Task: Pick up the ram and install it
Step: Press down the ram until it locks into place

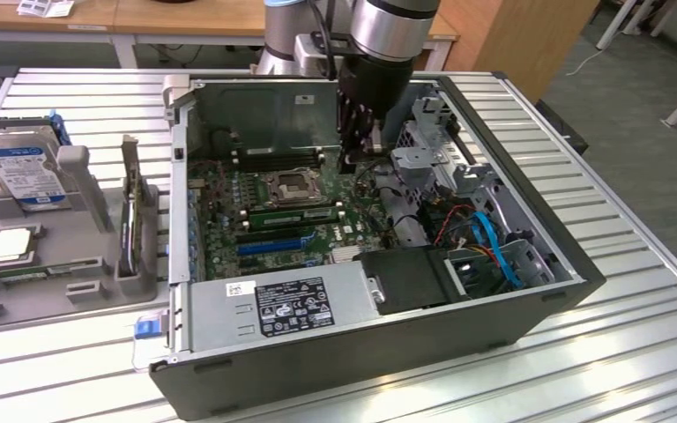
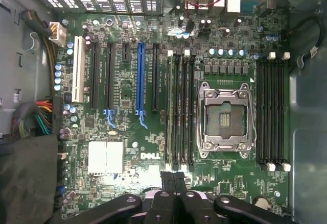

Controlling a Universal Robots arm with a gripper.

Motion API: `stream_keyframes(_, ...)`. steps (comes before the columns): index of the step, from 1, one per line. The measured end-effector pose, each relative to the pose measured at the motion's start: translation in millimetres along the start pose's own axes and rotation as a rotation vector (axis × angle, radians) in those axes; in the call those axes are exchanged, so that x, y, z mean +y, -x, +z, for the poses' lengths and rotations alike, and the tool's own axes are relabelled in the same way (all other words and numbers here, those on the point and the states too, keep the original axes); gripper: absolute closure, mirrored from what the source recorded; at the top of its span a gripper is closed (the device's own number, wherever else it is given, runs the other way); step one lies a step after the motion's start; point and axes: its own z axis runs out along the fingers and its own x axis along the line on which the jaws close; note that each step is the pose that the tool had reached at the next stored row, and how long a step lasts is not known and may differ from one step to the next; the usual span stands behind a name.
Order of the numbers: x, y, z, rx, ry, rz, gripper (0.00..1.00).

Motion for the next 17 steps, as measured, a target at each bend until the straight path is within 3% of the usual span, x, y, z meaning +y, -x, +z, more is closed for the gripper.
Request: stream_keyframes(17,-0.8,-0.3,12.9,-0.0001,-0.0001,0.0,0.9)
